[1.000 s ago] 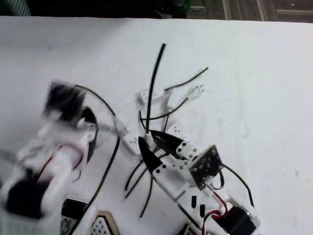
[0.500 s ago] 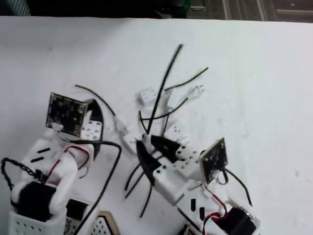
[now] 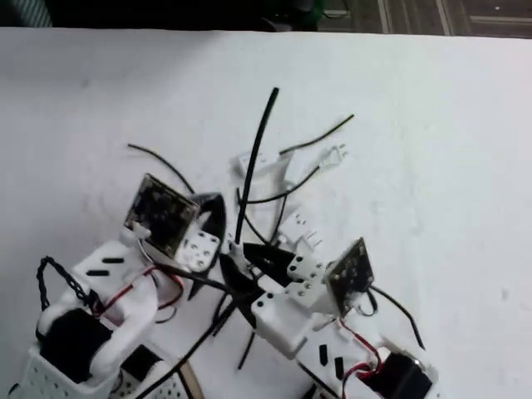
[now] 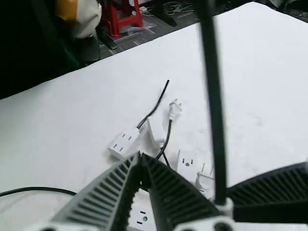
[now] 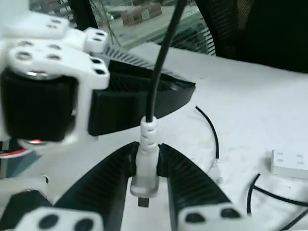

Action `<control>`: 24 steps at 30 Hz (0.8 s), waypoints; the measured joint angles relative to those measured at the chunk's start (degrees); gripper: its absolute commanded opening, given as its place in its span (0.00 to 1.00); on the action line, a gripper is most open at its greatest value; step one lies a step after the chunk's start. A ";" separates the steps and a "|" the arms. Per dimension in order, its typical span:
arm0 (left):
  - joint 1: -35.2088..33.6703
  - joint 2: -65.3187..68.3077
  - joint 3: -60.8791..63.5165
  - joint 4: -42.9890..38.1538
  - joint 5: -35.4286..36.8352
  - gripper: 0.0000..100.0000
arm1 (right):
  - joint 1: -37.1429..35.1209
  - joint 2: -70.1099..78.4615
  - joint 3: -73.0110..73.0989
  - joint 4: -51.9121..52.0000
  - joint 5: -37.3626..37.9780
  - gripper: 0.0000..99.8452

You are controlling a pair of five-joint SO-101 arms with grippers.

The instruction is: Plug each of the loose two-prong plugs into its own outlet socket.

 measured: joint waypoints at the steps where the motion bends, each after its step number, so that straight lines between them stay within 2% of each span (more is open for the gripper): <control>1: 1.05 0.00 0.00 0.09 0.00 0.02 | -0.70 -0.09 0.62 0.00 0.88 0.02; 7: 4.22 -0.53 3.43 0.09 -4.66 0.02 | -4.48 0.09 1.85 0.00 3.08 0.02; 24: 6.68 -0.53 4.92 1.93 -9.85 0.02 | -5.19 0.09 3.08 0.00 3.25 0.02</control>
